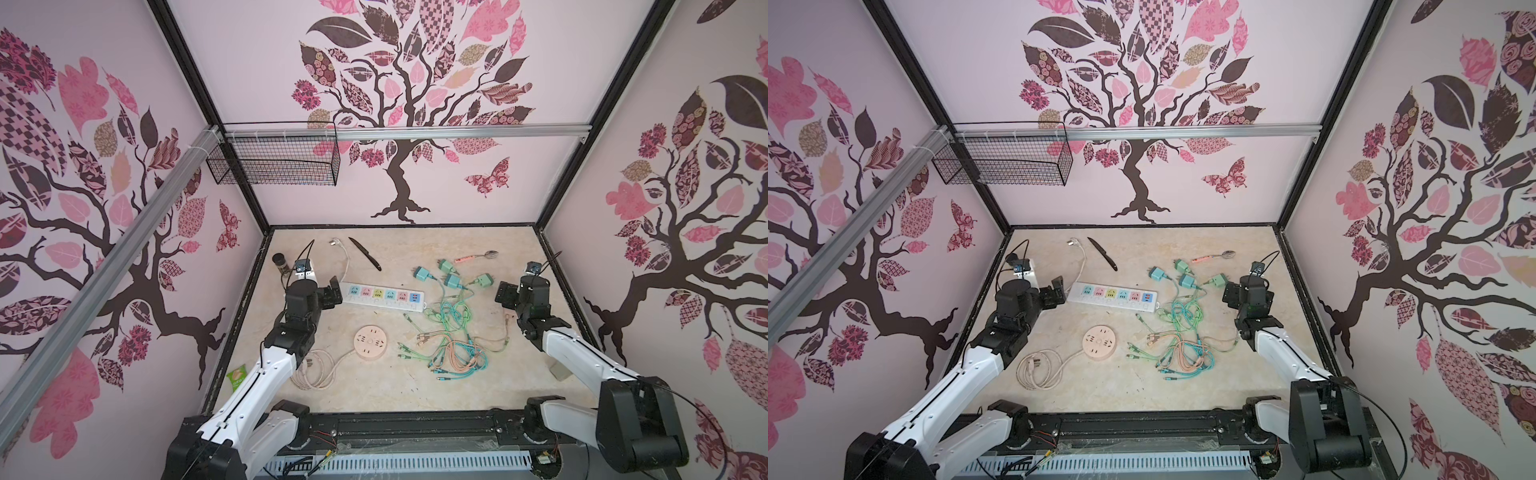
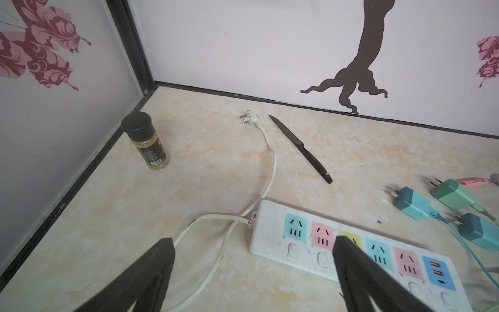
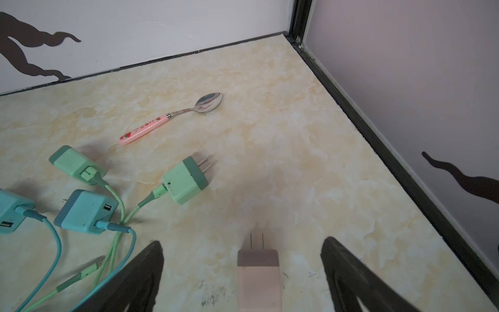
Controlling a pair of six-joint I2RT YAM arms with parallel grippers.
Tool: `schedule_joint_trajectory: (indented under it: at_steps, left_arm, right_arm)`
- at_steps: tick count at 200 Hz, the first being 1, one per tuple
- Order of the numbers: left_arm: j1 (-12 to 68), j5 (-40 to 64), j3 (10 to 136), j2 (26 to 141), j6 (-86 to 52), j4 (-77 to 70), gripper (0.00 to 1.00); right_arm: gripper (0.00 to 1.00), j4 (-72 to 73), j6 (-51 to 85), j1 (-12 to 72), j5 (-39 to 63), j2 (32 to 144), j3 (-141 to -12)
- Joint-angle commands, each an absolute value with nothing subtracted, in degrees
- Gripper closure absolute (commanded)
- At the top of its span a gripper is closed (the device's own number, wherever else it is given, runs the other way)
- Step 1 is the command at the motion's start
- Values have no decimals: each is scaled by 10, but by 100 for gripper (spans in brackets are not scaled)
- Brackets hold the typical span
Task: Insert plugs into power strip
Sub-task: Pick up the plug from the middle-right of the table.
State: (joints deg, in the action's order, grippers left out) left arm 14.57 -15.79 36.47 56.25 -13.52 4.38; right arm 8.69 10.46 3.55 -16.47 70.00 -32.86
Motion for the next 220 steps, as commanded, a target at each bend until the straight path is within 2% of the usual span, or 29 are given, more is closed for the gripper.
schedule_joint_trajectory:
  at_steps: [1,54,108,220]
  left_arm:
    - [147,-153,413,569,-148,103,5]
    - [147,-136,457,573,-140,152,5]
    - [147,-134,469,566,-138,165,5]
    - [147,-132,460,572,-135,158,5]
  right_arm:
    - [12,15,116,32,-160,744,-364]
    - [18,-18,137,20,-156,792,-378]
    - [20,-42,149,15,-171,828,-389]
    - [32,-42,154,-11,-104,868,-394]
